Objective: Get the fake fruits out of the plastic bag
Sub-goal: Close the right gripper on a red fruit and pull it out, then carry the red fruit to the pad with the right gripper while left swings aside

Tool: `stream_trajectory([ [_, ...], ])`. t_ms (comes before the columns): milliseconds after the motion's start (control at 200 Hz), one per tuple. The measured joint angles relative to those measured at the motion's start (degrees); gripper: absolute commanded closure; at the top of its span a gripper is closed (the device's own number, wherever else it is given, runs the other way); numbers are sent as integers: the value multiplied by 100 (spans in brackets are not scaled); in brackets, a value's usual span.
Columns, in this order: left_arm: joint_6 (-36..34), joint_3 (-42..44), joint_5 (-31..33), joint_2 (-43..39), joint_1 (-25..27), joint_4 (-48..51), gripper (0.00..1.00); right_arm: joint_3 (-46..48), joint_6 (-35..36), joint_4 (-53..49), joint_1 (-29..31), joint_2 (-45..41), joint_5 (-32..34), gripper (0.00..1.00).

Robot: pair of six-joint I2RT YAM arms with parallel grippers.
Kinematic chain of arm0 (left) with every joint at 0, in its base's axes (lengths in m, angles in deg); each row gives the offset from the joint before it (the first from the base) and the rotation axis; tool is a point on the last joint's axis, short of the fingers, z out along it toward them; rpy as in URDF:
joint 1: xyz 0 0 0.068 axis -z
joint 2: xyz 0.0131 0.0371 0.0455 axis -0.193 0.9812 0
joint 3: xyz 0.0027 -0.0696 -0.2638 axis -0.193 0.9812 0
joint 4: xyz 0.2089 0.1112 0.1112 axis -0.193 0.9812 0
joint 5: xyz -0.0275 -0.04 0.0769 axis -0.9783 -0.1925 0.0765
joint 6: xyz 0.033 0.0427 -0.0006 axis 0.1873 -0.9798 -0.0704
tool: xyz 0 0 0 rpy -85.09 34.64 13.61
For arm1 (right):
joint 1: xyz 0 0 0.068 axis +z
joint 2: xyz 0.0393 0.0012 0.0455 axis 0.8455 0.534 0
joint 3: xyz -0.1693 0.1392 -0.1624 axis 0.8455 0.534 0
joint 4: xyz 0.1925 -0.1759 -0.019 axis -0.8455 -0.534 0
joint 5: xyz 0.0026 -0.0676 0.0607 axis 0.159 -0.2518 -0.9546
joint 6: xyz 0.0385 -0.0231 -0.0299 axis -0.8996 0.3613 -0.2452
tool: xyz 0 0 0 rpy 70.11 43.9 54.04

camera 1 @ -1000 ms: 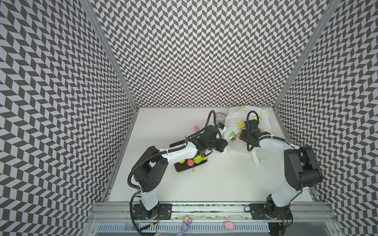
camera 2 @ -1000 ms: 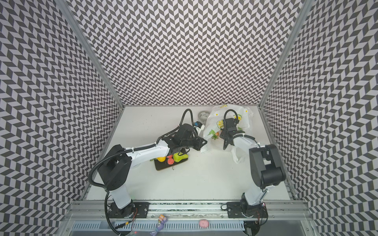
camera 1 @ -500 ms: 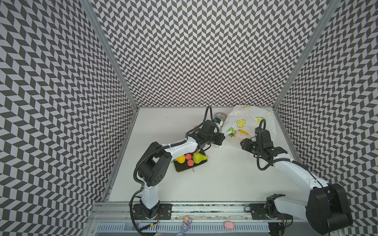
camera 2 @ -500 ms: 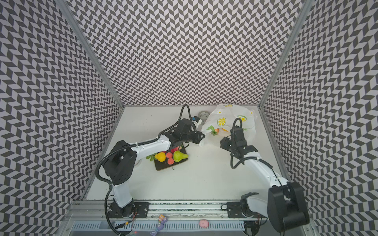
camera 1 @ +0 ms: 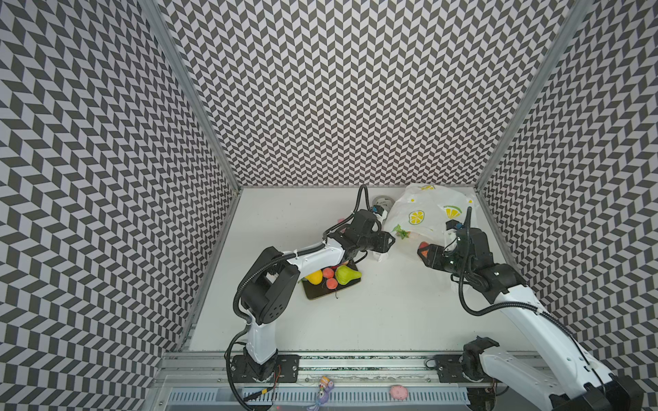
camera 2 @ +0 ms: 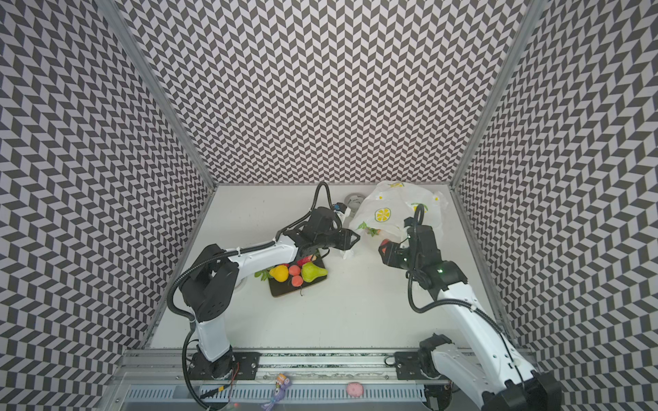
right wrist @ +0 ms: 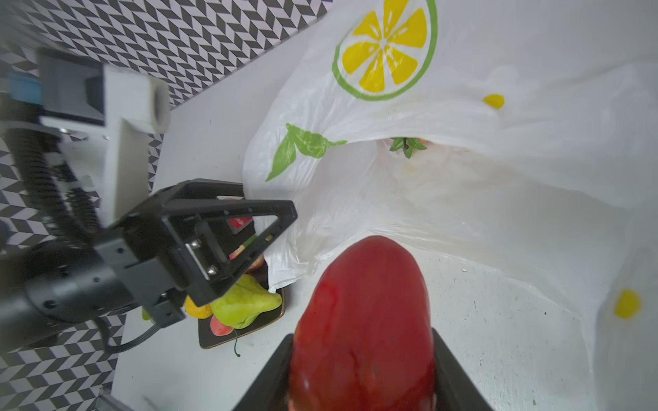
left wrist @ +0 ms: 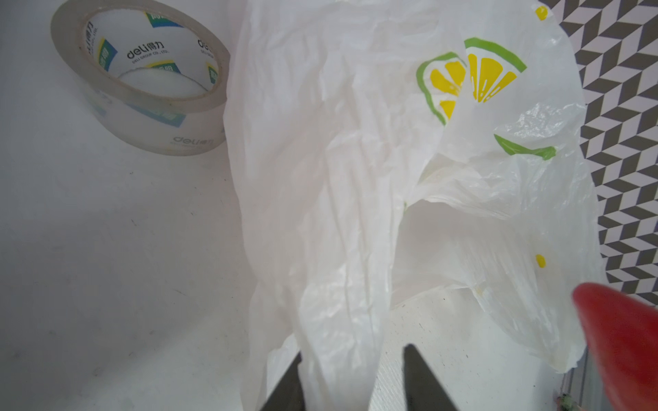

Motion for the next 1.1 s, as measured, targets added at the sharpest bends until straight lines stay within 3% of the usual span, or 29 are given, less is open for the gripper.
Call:
stream_trajectory([
  [105, 11, 96, 131, -291, 0, 33, 33, -428, 79, -223, 83, -55, -28, 51],
  [240, 52, 234, 267, -973, -63, 59, 27, -857, 205, -343, 452, -39, -72, 51],
  [441, 146, 542, 472, -2052, -433, 31, 26, -1283, 289, -208, 1829, 518, 118, 51],
  [596, 310, 1145, 809, -2898, -1172, 166, 26, -1508, 293, 153, 2839, 1412, 474, 51],
  [766, 520, 1777, 1233, -3812, -2146, 514, 27, -2063, 280, 627, 3545, 2754, 870, 51],
  [921, 610, 2138, 1384, -4433, -2817, 752, 27, -2743, 63, 914, 3842, 3917, 1106, 51],
  [1097, 632, 2380, 1427, -4771, -3047, 914, 27, -3484, -175, 942, 3904, 4957, 1340, 51],
])
